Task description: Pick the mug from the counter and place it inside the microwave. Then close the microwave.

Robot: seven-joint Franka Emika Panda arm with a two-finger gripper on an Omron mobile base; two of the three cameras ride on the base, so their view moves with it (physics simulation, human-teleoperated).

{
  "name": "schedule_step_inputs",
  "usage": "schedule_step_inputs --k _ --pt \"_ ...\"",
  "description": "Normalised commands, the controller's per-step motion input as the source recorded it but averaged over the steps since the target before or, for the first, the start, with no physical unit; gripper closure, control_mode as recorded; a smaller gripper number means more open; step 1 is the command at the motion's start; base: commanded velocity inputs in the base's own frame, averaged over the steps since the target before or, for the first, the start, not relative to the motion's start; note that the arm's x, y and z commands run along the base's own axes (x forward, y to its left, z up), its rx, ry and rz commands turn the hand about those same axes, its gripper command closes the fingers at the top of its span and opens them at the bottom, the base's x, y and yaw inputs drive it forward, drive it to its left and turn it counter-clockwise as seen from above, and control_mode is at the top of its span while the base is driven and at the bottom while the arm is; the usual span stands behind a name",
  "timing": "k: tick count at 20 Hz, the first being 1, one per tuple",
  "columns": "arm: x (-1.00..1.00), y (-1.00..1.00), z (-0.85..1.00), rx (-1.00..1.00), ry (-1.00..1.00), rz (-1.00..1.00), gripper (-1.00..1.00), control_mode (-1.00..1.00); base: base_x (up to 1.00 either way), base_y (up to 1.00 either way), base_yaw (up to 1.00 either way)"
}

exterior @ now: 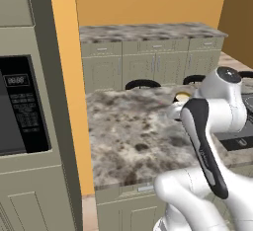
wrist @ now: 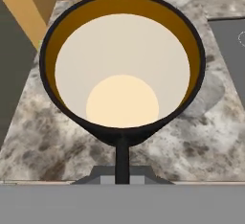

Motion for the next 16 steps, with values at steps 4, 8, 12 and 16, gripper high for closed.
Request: schedule_step_inputs --k 4,8,12,16 --pt "0.01 0.00 -0.04 -0.08 0.23 -0.35 1.00 -1.00 0.00 0.00 0.00" --pt "-0.18 0.00 -0.22 0.00 -0.04 -0.04 1.00 -1.00 0.00 0.00 0.00" --pt "-0.38 0.00 -0.16 0.00 -0.03 0.00 1.00 -1.00 0.00 0.00 0.00" --pt "-0.08 0.00 -0.07 0.00 0.00 0.00 1.00 -1.00 0.00 0.00 0.00"
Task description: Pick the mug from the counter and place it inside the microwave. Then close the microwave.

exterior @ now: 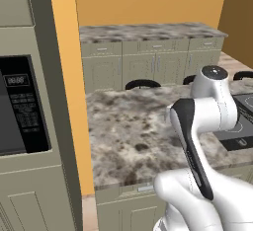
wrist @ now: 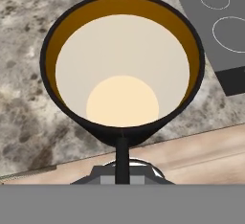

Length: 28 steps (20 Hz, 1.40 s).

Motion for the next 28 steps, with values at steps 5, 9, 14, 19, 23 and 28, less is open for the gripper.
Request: schedule_step_inputs --k 5,9,14,19,23,28 --pt "0.00 0.00 0.00 0.00 0.00 0.00 1.00 -1.00 0.00 0.00 0.00" --pt "-0.01 0.00 0.00 0.00 0.00 0.00 1.00 -1.00 0.00 0.00 0.00" --pt "-0.63 0.04 0.00 0.00 -0.06 0.03 1.00 -1.00 0.00 0.00 0.00" --pt "-0.56 0.07 0.00 0.00 -0.11 0.10 1.00 -1.00 0.00 0.00 0.00" --pt "0.32 0.02 0.12 0.00 -0.10 0.10 1.00 -1.00 0.00 0.00 0.00" --pt "0.40 -0.02 0.07 0.00 0.00 0.06 1.00 -1.00 0.00 0.00 0.00"
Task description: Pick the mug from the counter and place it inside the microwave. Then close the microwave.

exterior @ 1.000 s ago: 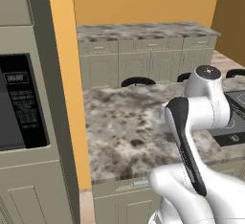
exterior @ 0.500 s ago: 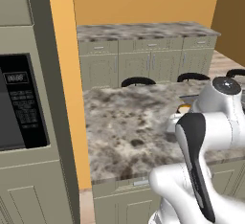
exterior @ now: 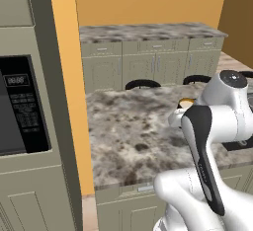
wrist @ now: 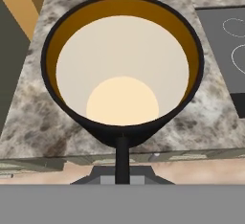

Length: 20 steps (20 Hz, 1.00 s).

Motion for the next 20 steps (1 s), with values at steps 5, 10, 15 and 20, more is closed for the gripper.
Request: schedule_step_inputs --k 5,10,15,20 --pt "0.00 0.00 0.00 0.00 0.00 0.00 1.00 -1.00 0.00 0.00 0.00" --pt "0.00 0.00 0.00 0.00 0.00 0.00 1.00 -1.00 0.00 0.00 0.00" --pt "0.00 0.00 0.00 0.00 0.00 0.00 1.00 -1.00 0.00 0.00 0.00" --pt "0.00 0.00 0.00 0.00 0.00 0.00 1.00 -1.00 0.00 0.00 0.00"
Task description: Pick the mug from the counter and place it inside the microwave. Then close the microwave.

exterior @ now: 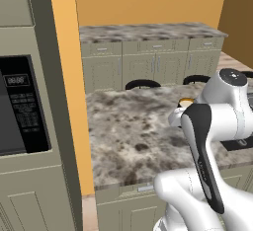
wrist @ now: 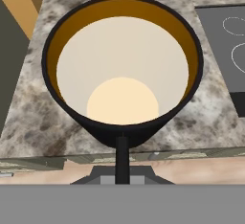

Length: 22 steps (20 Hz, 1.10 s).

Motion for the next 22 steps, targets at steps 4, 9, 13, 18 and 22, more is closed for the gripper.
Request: schedule_step_inputs --k 4,9,13,18,22 --pt "0.00 0.00 0.00 0.00 0.00 0.00 1.00 -1.00 0.00 0.00 0.00" --pt "0.00 0.00 0.00 0.00 0.00 0.00 1.00 1.00 -0.06 0.00 0.00" --pt "0.00 0.00 0.00 0.00 0.00 0.00 1.00 1.00 -0.49 0.00 0.00" --pt "0.00 0.00 0.00 0.00 0.00 0.00 1.00 1.00 -0.65 0.00 0.00" --pt "0.00 0.00 0.00 0.00 0.00 0.00 1.00 1.00 -0.98 0.12 0.11"
